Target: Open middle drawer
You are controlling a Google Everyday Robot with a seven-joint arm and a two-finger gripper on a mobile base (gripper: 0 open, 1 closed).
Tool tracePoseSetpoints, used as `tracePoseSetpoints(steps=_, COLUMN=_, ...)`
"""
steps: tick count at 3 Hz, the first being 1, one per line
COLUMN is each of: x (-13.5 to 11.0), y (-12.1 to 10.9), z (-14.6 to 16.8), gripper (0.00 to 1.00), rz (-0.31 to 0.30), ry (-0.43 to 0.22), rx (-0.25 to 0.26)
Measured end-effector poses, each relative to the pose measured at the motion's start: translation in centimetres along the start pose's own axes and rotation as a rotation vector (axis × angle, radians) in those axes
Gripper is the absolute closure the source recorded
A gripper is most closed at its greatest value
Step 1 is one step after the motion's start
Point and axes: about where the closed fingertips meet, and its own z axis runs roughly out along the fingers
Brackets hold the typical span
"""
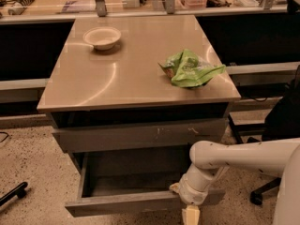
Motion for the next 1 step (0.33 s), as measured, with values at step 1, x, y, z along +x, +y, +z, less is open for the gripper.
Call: tracePoseSetpoints(steps=1, x=0.0, y=0.0, z=0.0, gripper=0.0, rz=0.0, ry=0.0, rx=0.0)
